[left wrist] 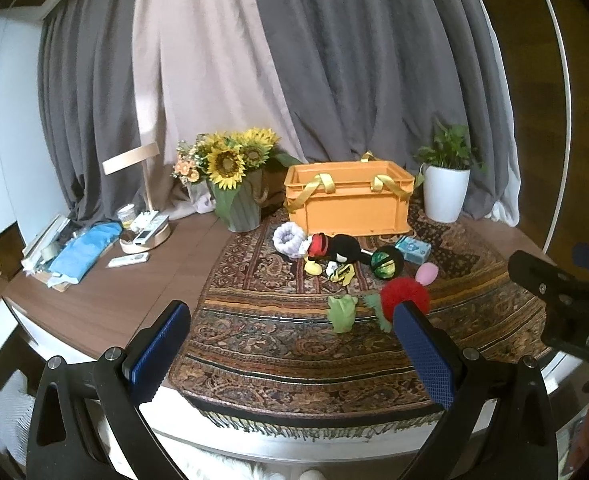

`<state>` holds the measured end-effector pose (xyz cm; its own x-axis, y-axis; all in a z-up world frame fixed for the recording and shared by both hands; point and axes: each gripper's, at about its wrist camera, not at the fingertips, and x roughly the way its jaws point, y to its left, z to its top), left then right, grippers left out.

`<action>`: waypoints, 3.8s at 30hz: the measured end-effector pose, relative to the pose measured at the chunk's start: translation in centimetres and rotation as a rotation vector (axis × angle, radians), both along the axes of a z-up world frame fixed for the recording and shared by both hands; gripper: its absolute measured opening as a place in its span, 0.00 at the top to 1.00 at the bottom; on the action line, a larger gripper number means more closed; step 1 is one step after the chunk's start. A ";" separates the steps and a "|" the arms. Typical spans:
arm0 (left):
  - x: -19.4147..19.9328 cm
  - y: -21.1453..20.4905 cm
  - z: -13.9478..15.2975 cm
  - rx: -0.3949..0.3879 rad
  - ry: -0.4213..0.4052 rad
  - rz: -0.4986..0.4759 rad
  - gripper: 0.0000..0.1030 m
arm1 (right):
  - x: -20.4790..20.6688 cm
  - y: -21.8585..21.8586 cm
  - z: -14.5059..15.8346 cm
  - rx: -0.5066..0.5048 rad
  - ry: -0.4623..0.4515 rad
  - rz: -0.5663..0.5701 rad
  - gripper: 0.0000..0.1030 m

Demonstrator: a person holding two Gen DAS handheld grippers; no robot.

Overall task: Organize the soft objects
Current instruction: 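Grasp the green frog plush with left tool while right tool grasps red pompom, then carry frog and pompom into the orange crate and open both tools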

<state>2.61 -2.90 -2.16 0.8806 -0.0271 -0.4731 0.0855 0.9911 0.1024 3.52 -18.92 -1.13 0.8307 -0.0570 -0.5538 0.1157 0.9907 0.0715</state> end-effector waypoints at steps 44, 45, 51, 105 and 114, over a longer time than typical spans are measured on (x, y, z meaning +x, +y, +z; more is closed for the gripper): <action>18.9 -3.4 -17.9 -0.002 0.289 -0.294 0.57 | 17.7 -0.3 -17.6 0.235 0.351 0.101 0.48; 19.2 -3.4 -18.1 -0.015 0.300 -0.294 0.60 | 17.8 -0.2 -17.6 0.236 0.352 0.108 0.51; 19.7 -3.4 -18.2 -0.033 0.313 -0.284 0.62 | 18.0 0.1 -17.7 0.241 0.353 0.120 0.61; 28.3 -3.5 2.4 -0.097 -0.057 -0.204 0.64 | 27.4 -2.5 1.8 0.120 -0.069 0.112 0.62; 31.7 -4.9 3.8 -0.086 -0.080 -0.199 0.64 | 31.5 -4.2 2.8 0.133 -0.085 0.127 0.62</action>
<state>34.31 -7.83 1.66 0.8887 -0.2409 -0.3901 0.2750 0.9609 0.0331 35.05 -23.11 1.62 0.8707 0.1199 -0.4769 -0.0213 0.9781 0.2070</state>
